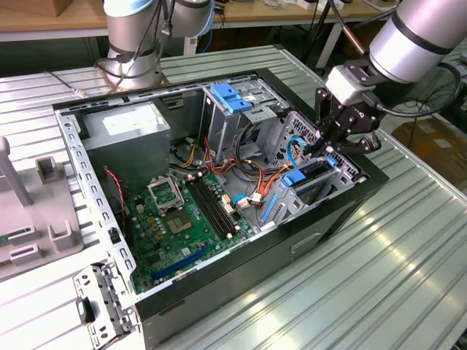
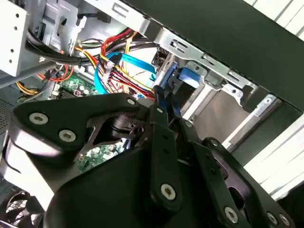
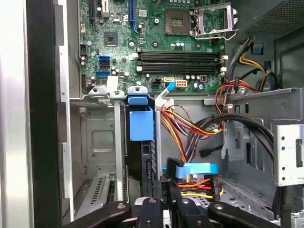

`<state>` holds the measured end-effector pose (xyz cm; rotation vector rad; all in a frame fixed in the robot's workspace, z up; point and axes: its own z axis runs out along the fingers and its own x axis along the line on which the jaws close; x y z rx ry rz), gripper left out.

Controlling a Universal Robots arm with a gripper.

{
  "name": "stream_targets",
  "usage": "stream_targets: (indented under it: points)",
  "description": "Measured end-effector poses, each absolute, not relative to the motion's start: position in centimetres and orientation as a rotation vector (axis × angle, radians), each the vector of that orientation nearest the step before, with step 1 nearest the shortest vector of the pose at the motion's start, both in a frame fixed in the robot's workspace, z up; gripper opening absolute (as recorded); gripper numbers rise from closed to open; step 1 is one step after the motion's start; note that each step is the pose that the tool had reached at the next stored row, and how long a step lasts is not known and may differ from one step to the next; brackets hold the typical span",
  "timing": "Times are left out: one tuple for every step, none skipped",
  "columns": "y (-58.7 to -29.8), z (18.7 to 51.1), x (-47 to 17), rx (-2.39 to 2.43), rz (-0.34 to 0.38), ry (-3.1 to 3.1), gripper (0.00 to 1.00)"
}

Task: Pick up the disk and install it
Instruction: 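Insert the first disk wire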

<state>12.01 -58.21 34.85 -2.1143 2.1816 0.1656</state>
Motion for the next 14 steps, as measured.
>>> stream_targets:
  points:
    - [-58.98, 34.39, 12.02, -2.117, 0.165, 2.180, 0.17]
    - [-59.07, 34.09, 12.02, -2.117, 0.166, 2.179, 0.17]
    - [-59.10, 34.07, 12.02, -2.117, 0.166, 2.179, 0.17]
    - [-59.12, 34.04, 12.02, -2.117, 0.166, 2.179, 0.17]
    - [-59.13, 34.03, 12.01, -2.117, 0.166, 2.179, 0.17]
    - [-59.13, 34.03, 12.02, -2.117, 0.166, 2.179, 0.17]
    - [-59.13, 34.04, 12.02, -2.117, 0.166, 2.179, 0.17]
    - [-59.14, 34.05, 12.01, -2.117, 0.166, 2.179, 0.17]
    - [-59.14, 34.04, 12.02, -2.117, 0.166, 2.179, 0.17]
    - [-59.14, 34.04, 12.02, -2.117, 0.166, 2.179, 0.17]
    - [-59.14, 34.04, 12.02, -2.117, 0.166, 2.179, 0.18]
    - [-59.15, 34.04, 12.01, -2.117, 0.166, 2.179, 0.18]
    - [-59.15, 34.04, 12.02, -2.117, 0.166, 2.179, 0.24]
    - [-59.15, 34.04, 12.02, -2.117, 0.166, 2.179, 0.31]
